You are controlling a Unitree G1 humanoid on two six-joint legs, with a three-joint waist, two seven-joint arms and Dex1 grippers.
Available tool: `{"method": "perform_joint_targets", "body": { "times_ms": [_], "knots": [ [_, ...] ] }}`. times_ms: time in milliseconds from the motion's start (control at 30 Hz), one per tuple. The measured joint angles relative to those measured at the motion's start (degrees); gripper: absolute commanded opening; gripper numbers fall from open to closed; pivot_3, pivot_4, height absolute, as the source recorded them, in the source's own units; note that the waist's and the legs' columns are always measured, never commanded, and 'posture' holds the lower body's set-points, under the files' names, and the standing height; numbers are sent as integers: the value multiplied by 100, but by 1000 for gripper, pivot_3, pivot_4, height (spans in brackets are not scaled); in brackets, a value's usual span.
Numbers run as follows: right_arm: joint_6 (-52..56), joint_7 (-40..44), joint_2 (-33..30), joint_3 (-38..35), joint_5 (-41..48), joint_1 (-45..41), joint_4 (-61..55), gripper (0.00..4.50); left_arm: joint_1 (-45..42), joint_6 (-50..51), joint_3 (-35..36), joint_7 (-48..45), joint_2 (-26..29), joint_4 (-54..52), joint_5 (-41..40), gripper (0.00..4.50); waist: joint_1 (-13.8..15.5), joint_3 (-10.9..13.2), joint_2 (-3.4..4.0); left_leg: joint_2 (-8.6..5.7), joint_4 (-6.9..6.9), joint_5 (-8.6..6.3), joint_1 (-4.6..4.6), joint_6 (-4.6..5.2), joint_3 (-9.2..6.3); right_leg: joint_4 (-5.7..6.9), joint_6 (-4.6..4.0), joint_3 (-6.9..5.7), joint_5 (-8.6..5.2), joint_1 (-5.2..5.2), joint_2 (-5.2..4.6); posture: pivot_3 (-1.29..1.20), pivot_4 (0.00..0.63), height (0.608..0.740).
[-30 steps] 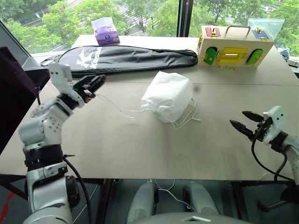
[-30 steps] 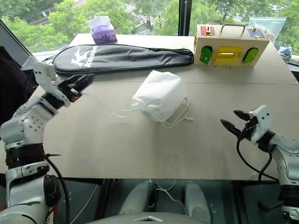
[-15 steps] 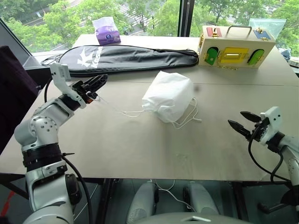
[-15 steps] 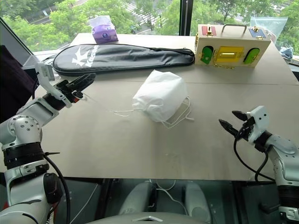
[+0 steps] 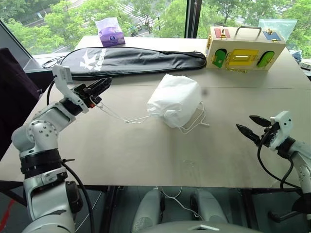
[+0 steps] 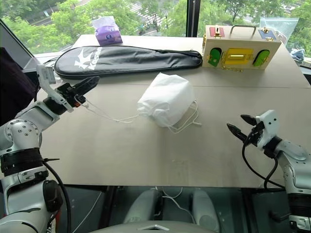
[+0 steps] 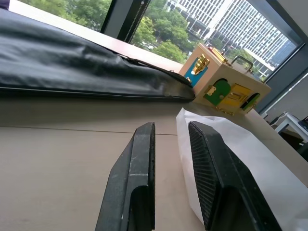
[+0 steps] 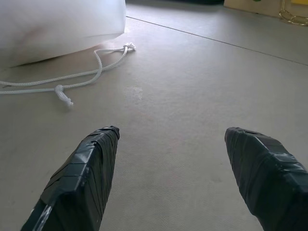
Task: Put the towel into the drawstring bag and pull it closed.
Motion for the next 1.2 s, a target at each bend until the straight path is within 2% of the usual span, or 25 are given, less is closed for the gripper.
{"method": "perform_joint_targets", "body": {
  "times_ms": [167,267,400,467,633,800,900,933,1000,1200],
  "knots": [
    [81,9,70,110,21,-9,-131,3749,-1,268,2,-126,3,82,-193,1110,-3,1,0,0,0,0,-1,0,0,0,0,0,0,-2,0,0,150,740],
    [591,35,139,348,347,-38,-868,3749,-2,411,-8,-167,-10,75,-318,1110,-22,1,0,4,-2,0,-1,0,-1,1,0,2,0,-4,1,0,150,740],
    [1347,10,410,1004,856,-585,-1892,3749,-158,545,-65,-151,-191,-11,-480,1110,-14,7,-10,5,-1,0,-2,-1,-5,1,0,-2,0,-5,0,0,150,740],
    [1660,-59,739,1462,1008,-1188,-2178,3749,-392,634,-112,-112,-290,-43,-608,1110,-8,10,-15,3,3,0,-4,-1,-8,1,0,-6,1,-5,-1,0,150,740],
    [1838,-330,1858,2381,830,-2738,-1914,3749,-1082,753,-313,-127,-582,-64,-879,1110,-12,9,-22,-2,3,1,-23,-4,-19,0,-1,-18,1,-23,1,0,150,740],
    [1610,-377,2357,2944,303,-2973,-1167,3749,-1406,871,-323,-183,-610,-115,-1140,1110,-2,6,-26,-22,9,18,-109,-31,-31,0,0,-35,1,-100,-8,0,150,740],
    [1533,-387,2580,3121,98,-3020,-939,3749,-1545,888,-326,-255,-634,-115,-1232,1787,-16,6,-26,-23,12,20,-140,-33,-34,2,0,-38,2,-131,-9,0,150,740],
    [1506,-391,2647,3146,49,-3032,-924,3749,-1550,897,-330,-288,-635,-117,-1251,2310,-22,6,-25,-22,11,20,-140,-34,-35,2,0,-38,2,-131,-9,0,150,740],
    [1480,-409,2726,3165,-19,-3061,-885,3749,-1550,907,-354,-345,-635,-117,-1284,3066,-34,6,-25,-19,11,22,-139,-36,-37,5,0,-39,2,-131,-7,0,150,740],
    [1373,-501,2928,3229,-269,-3070,-674,3749,-1549,875,-494,-411,-625,-123,-1243,3066,-33,6,-25,-25,12,22,-135,-37,-39,22,0,-41,2,-130,5,0,150,740]
  ]
}}
